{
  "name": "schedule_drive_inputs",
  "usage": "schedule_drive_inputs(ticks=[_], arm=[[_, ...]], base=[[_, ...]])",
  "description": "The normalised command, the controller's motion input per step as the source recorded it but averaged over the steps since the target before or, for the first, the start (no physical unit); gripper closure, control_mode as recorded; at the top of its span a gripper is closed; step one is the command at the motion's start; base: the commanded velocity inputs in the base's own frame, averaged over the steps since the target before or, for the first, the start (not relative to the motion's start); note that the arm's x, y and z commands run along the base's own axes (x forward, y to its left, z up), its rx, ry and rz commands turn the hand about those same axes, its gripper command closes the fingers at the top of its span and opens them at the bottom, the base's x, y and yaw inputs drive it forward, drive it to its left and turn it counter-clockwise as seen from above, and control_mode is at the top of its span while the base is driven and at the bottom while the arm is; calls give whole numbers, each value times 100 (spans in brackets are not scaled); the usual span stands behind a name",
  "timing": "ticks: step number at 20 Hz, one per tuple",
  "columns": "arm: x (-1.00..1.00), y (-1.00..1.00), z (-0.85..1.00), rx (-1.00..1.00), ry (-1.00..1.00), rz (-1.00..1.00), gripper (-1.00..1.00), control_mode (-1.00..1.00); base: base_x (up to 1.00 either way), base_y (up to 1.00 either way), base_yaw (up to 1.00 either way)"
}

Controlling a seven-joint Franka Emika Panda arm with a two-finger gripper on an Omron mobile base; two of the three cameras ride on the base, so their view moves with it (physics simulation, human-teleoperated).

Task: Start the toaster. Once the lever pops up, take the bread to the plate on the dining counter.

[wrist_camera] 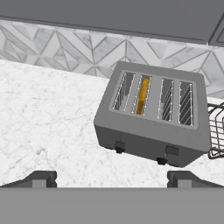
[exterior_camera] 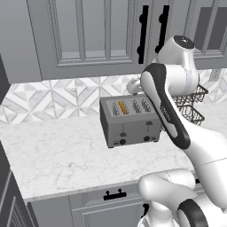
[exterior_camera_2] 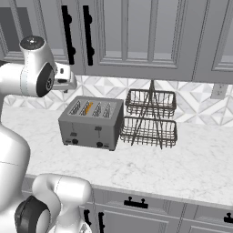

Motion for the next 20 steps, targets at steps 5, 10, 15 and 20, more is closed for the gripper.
schedule_drive_inputs(ticks=[5,10,15,20], arm=[[0,0,0,0,0,0,-100,-100],[0,0,0,0,0,0,-100,-100],[0,0,0,0,0,0,-100,-100],[0,0,0,0,0,0,-100,-100]], base=[[0,0,0],[0,0,0],[0,0,0],[0,0,0]])
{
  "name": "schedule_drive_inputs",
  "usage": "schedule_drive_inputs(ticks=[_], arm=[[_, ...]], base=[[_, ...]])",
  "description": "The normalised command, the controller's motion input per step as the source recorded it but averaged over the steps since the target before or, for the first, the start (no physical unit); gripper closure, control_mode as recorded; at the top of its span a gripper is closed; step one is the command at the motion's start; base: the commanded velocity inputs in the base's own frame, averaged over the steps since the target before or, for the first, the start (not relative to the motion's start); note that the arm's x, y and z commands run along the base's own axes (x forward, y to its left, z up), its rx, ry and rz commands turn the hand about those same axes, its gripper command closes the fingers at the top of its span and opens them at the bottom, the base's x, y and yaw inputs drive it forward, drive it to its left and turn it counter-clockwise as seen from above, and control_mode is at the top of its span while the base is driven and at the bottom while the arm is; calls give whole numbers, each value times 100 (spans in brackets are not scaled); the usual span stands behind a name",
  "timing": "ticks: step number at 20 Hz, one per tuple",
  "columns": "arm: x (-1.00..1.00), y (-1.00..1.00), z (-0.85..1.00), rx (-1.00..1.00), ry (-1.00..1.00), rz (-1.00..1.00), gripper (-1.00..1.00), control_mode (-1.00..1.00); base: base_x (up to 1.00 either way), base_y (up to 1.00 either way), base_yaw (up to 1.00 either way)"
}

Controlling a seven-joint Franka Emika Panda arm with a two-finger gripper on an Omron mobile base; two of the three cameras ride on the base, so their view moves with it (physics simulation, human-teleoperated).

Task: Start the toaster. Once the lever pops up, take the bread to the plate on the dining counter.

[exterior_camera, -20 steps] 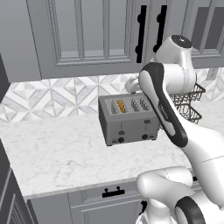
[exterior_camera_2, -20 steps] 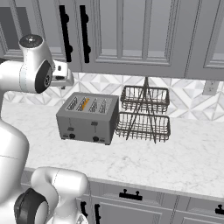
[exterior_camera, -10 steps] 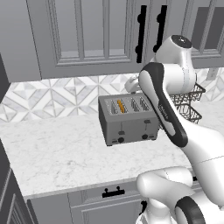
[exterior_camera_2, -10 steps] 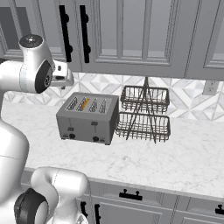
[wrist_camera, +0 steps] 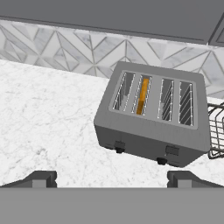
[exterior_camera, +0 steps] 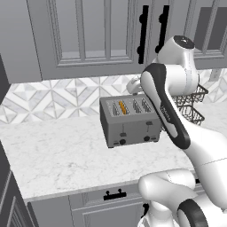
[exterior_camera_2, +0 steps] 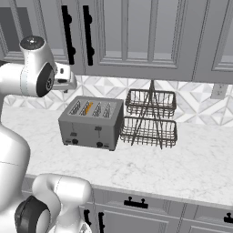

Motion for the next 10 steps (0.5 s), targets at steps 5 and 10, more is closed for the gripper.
schedule_drive_inputs(ticks=[5,10], arm=[[0,0,0,0,0,0,-100,-100],[0,0,0,0,0,0,-100,-100]], base=[[0,0,0],[0,0,0]])
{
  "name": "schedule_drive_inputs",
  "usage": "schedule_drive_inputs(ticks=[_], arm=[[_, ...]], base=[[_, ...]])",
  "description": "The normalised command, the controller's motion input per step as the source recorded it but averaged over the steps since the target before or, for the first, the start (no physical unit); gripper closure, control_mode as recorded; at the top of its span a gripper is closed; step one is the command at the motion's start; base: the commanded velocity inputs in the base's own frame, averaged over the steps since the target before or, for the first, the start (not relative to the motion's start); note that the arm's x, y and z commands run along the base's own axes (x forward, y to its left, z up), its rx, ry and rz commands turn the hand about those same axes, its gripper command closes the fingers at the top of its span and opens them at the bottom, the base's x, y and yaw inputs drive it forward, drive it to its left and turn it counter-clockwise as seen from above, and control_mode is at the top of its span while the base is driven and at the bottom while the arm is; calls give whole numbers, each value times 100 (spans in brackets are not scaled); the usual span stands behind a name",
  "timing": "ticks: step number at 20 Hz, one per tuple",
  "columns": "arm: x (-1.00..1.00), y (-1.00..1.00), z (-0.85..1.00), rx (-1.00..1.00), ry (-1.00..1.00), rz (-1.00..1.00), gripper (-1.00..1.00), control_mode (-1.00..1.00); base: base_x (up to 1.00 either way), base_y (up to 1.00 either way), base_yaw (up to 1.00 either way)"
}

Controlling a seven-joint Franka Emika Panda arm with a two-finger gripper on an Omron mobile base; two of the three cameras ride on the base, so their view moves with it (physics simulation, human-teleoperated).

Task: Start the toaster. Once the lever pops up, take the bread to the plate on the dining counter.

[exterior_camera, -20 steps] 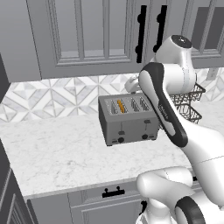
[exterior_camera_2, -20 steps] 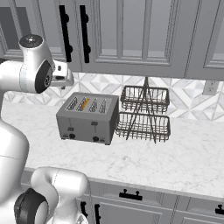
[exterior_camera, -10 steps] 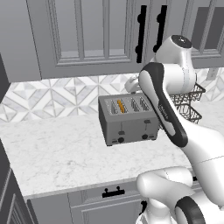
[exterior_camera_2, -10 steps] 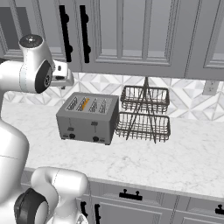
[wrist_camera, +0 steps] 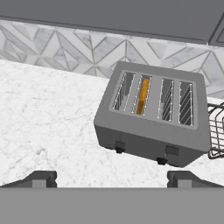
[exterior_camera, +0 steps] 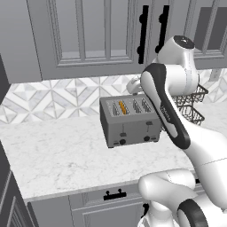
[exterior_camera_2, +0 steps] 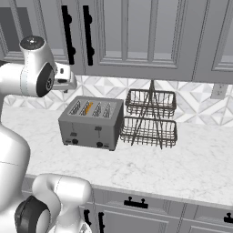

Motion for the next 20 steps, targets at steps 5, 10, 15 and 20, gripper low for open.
schedule_drive_inputs(ticks=[5,10,15,20], arm=[[0,0,0,0,0,0,-100,-100],[0,0,0,0,0,0,-100,-100],[0,0,0,0,0,0,-100,-100],[0,0,0,0,0,0,-100,-100]], base=[[0,0,0],[0,0,0],[0,0,0],[0,0,0]])
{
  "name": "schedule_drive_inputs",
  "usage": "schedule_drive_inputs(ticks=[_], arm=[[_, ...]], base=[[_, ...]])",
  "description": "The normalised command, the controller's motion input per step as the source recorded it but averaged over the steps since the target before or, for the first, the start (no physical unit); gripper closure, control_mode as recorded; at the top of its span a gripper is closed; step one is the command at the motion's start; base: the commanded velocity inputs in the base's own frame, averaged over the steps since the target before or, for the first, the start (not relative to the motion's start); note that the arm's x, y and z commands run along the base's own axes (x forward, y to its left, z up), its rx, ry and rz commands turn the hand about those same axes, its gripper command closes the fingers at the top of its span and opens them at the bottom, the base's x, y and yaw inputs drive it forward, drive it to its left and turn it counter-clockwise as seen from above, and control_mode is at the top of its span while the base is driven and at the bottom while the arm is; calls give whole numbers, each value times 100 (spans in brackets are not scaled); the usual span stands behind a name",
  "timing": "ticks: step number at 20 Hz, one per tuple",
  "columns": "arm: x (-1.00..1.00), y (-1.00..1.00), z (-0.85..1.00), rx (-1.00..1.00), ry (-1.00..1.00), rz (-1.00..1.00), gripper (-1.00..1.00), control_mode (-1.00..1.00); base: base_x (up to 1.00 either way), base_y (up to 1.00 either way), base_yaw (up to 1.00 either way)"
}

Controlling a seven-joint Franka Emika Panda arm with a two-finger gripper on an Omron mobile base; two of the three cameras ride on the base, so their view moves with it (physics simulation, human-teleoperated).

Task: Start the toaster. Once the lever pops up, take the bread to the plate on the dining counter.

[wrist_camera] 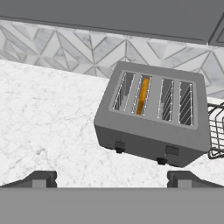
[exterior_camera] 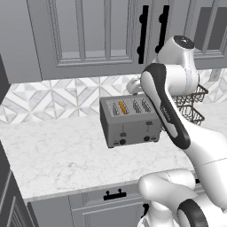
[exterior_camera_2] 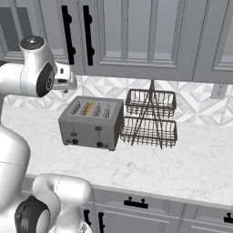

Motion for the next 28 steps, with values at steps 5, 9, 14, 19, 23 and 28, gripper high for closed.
schedule_drive_inputs(ticks=[5,9,14,19,23,28], arm=[[0,0,0,0,0,0,-100,-100],[0,0,0,0,0,0,-100,-100],[0,0,0,0,0,0,-100,-100],[0,0,0,0,0,0,-100,-100],[0,0,0,0,0,0,-100,-100],[0,0,0,0,0,0,-100,-100]], base=[[0,0,0],[0,0,0],[0,0,0],[0,0,0],[0,0,0],[0,0,0]])
